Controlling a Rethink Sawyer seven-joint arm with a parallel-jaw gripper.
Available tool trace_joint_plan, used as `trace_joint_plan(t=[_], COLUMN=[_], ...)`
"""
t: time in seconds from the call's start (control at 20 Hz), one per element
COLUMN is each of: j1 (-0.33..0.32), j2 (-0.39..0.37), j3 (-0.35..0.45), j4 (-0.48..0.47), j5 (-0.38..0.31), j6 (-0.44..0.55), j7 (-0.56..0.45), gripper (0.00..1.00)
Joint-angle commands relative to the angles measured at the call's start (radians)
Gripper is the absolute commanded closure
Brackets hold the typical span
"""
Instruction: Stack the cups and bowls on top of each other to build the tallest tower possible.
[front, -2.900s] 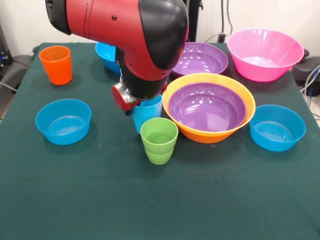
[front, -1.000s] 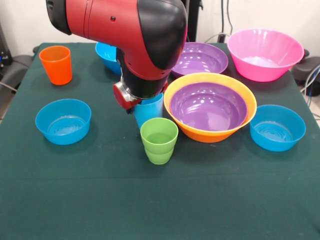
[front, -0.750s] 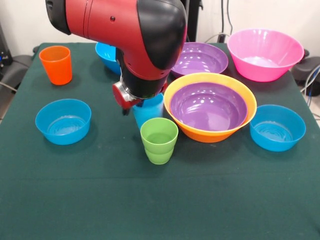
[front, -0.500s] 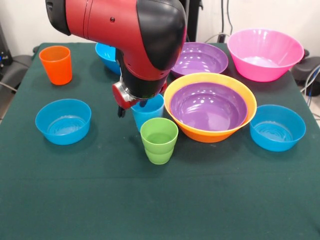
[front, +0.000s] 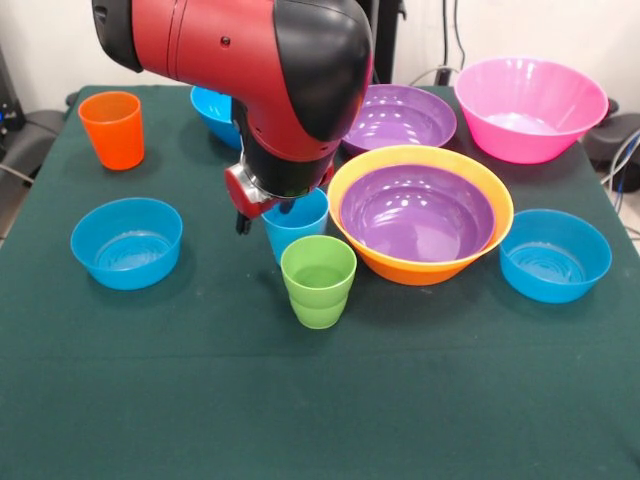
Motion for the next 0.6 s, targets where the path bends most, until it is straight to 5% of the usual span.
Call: trace_joint_plan(t=[0.05, 0.6], j1=[0.016, 0.000], j2=[-0.028, -0.176], j3=[0.071, 0.083], j4=[0.070, 0.182], j5=[-0.019, -0.014], j6=[-0.019, 0.016], j7=[0.108, 0.043], gripper=[0.00, 0.00])
